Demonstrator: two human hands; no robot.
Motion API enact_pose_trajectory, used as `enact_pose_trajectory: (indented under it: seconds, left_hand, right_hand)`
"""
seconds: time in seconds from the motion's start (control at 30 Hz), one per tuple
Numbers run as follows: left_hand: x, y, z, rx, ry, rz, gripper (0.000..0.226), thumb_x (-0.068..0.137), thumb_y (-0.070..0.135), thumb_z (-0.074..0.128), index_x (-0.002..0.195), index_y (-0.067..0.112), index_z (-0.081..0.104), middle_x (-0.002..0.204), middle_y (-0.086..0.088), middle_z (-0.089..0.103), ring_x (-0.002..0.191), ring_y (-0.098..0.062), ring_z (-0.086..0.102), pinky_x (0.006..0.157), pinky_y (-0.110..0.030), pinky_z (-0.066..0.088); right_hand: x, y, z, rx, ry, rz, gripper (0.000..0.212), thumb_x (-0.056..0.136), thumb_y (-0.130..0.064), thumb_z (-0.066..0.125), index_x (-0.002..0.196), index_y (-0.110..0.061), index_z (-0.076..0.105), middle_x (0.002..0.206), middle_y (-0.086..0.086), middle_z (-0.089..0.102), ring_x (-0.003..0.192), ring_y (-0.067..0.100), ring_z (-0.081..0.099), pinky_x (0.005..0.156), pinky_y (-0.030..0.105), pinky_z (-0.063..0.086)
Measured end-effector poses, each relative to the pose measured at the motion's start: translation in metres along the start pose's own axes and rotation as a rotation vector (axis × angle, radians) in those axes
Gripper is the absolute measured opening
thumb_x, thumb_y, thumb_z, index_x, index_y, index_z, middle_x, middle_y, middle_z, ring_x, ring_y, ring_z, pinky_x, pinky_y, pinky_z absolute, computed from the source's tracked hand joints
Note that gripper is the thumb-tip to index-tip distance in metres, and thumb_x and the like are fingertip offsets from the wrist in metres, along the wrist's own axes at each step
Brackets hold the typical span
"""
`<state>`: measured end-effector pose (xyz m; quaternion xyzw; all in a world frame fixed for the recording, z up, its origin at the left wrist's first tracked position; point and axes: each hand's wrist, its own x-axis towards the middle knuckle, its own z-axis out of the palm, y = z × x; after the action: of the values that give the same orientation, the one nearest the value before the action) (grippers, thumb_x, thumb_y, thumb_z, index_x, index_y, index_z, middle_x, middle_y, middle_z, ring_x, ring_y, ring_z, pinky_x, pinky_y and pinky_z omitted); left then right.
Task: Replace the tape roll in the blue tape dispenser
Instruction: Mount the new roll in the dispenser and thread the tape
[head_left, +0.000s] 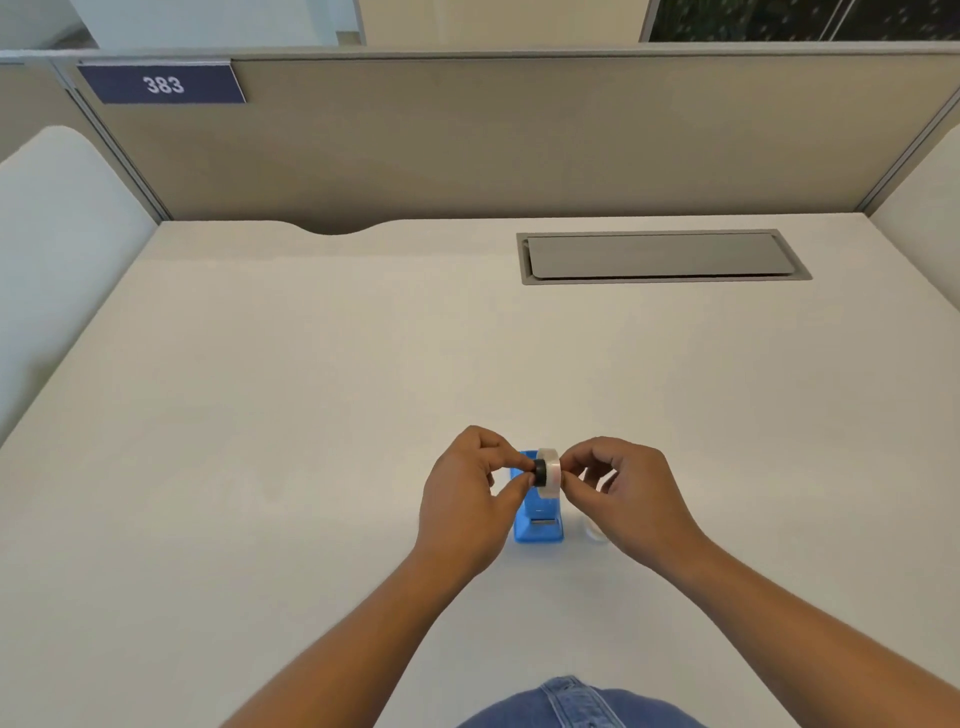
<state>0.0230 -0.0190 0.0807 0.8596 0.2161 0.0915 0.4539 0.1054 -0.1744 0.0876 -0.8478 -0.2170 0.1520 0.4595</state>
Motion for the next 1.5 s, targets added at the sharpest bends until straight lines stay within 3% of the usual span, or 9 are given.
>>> enact_pose_trajectory:
  seconds: [0.17, 0.37, 0.57, 0.73, 0.9, 1.23, 1.4, 1.5]
  left_hand:
    - [0.021, -0.008, 0.014, 0.036, -0.015, -0.055, 0.011, 0.083, 0.023, 0.074, 0.093, 0.027, 0.076, 0.099, 0.012, 0.058, 0.078, -0.006, 0.055, 0.065, -0.017, 0.042]
    - [0.029, -0.017, 0.024, 0.072, -0.027, -0.08, 0.011, 0.085, 0.021, 0.073, 0.094, 0.026, 0.075, 0.099, 0.011, 0.057, 0.079, -0.009, 0.054, 0.066, -0.02, 0.044]
    - [0.032, -0.025, 0.032, 0.09, -0.037, -0.107, 0.013, 0.086, 0.022, 0.071, 0.098, 0.024, 0.075, 0.102, 0.007, 0.058, 0.083, -0.012, 0.056, 0.068, -0.02, 0.044]
    - [0.033, -0.03, 0.034, 0.105, -0.03, -0.11, 0.012, 0.085, 0.023, 0.072, 0.097, 0.025, 0.075, 0.101, 0.008, 0.057, 0.082, -0.012, 0.056, 0.069, -0.023, 0.047]
    - [0.033, -0.032, 0.036, 0.102, -0.014, -0.113, 0.012, 0.085, 0.023, 0.072, 0.096, 0.025, 0.074, 0.1, 0.008, 0.059, 0.083, -0.012, 0.057, 0.069, -0.023, 0.048]
    - [0.031, -0.035, 0.037, 0.075, -0.001, -0.114, 0.012, 0.083, 0.025, 0.073, 0.094, 0.028, 0.071, 0.098, 0.01, 0.059, 0.078, -0.006, 0.056, 0.065, -0.018, 0.044]
    - [0.029, -0.035, 0.037, 0.061, 0.0, -0.115, 0.014, 0.083, 0.025, 0.074, 0.097, 0.028, 0.07, 0.098, 0.011, 0.058, 0.079, -0.004, 0.056, 0.065, -0.016, 0.044]
    - [0.029, -0.034, 0.037, 0.067, 0.002, -0.121, 0.014, 0.084, 0.025, 0.074, 0.097, 0.028, 0.07, 0.099, 0.011, 0.058, 0.08, -0.006, 0.057, 0.065, -0.015, 0.043]
  right_hand:
    - [0.021, 0.019, 0.009, -0.034, 0.007, 0.017, 0.008, 0.08, -0.018, 0.075, 0.078, -0.025, 0.074, 0.075, -0.012, 0.07, 0.066, 0.01, 0.059, 0.057, 0.01, 0.041]
    - [0.03, 0.035, 0.016, -0.033, -0.003, 0.042, 0.007, 0.08, -0.015, 0.076, 0.08, -0.022, 0.075, 0.076, -0.012, 0.07, 0.065, 0.014, 0.06, 0.062, 0.024, 0.051]
    - [0.033, 0.045, 0.021, -0.023, -0.018, 0.058, 0.01, 0.08, -0.012, 0.076, 0.08, -0.022, 0.074, 0.076, -0.01, 0.07, 0.062, 0.015, 0.059, 0.055, 0.013, 0.044]
    - [0.033, 0.046, 0.024, -0.024, -0.018, 0.065, 0.013, 0.081, -0.01, 0.075, 0.081, -0.022, 0.073, 0.076, -0.013, 0.069, 0.062, 0.015, 0.059, 0.059, 0.019, 0.048]
    - [0.034, 0.047, 0.026, -0.024, -0.01, 0.084, 0.016, 0.081, -0.01, 0.074, 0.079, -0.026, 0.071, 0.075, -0.013, 0.069, 0.061, 0.016, 0.059, 0.054, 0.012, 0.043]
    - [0.033, 0.047, 0.026, -0.026, -0.023, 0.101, 0.016, 0.082, -0.01, 0.073, 0.08, -0.026, 0.07, 0.076, -0.012, 0.069, 0.06, 0.014, 0.058, 0.053, 0.013, 0.043]
    - [0.034, 0.04, 0.02, -0.011, -0.113, 0.132, 0.031, 0.075, 0.001, 0.068, 0.092, -0.025, 0.067, 0.085, -0.006, 0.068, 0.063, 0.015, 0.061, 0.053, 0.011, 0.047]
    - [0.034, 0.035, 0.014, -0.017, -0.175, 0.152, 0.043, 0.072, -0.004, 0.075, 0.106, -0.026, 0.06, 0.094, -0.008, 0.066, 0.068, 0.013, 0.063, 0.056, 0.014, 0.05]
